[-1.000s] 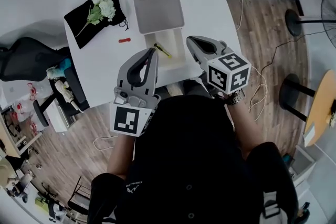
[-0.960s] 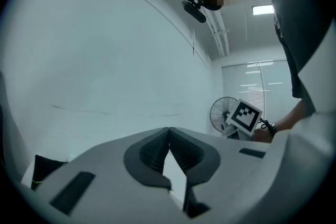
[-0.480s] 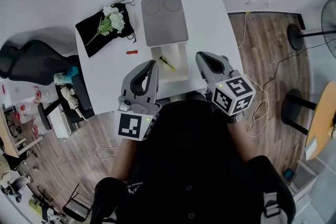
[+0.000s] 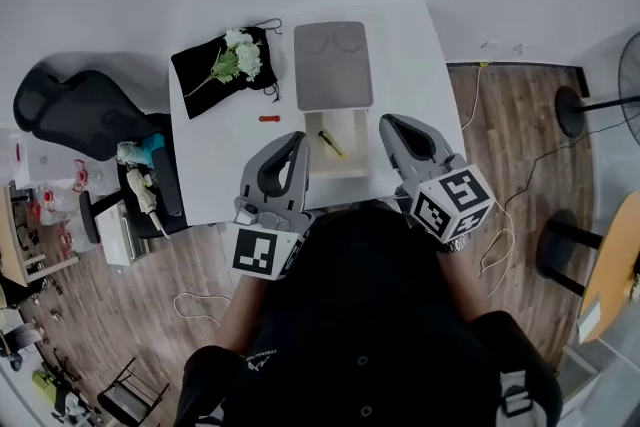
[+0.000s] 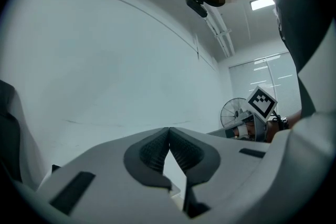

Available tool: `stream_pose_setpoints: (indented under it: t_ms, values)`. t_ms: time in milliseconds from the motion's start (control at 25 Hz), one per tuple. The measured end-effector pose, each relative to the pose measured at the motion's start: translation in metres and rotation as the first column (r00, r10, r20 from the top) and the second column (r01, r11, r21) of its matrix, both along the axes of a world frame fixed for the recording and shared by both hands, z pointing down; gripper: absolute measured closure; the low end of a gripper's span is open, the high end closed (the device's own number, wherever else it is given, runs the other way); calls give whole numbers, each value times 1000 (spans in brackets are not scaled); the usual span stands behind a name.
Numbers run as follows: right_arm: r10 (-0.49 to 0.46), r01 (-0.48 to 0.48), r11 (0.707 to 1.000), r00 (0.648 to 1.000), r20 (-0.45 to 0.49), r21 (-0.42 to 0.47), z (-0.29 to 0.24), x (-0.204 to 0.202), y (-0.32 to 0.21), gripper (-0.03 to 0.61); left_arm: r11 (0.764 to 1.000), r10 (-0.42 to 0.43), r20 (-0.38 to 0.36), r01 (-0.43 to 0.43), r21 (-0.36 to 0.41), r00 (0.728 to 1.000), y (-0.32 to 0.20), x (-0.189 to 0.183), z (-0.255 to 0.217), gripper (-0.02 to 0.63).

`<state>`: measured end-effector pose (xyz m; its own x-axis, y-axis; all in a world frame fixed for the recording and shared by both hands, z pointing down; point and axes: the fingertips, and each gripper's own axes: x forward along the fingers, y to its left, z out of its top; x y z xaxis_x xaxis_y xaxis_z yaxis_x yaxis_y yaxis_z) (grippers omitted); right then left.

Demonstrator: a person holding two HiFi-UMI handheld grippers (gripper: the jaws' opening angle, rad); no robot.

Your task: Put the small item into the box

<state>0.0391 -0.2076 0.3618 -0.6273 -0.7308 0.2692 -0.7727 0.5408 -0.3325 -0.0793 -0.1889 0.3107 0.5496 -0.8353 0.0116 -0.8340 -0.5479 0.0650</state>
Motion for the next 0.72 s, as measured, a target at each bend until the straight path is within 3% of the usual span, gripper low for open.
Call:
stream_pose_setpoints:
  t_ms: [120, 320, 720]
  values:
    - [-21, 20, 997, 1000, 7, 76, -31, 1, 0, 574, 999, -9, -20, 10, 49, 1000, 3, 0, -23, 609]
    - [-31, 26, 983, 999, 23, 184, -77, 6, -2, 574, 993, -78, 20, 76, 89, 997, 7, -14, -50, 609]
    - [-88, 73, 935, 996, 27, 346, -150, 14, 4, 574, 954, -225, 2, 220, 203, 974, 18, -46, -114, 609]
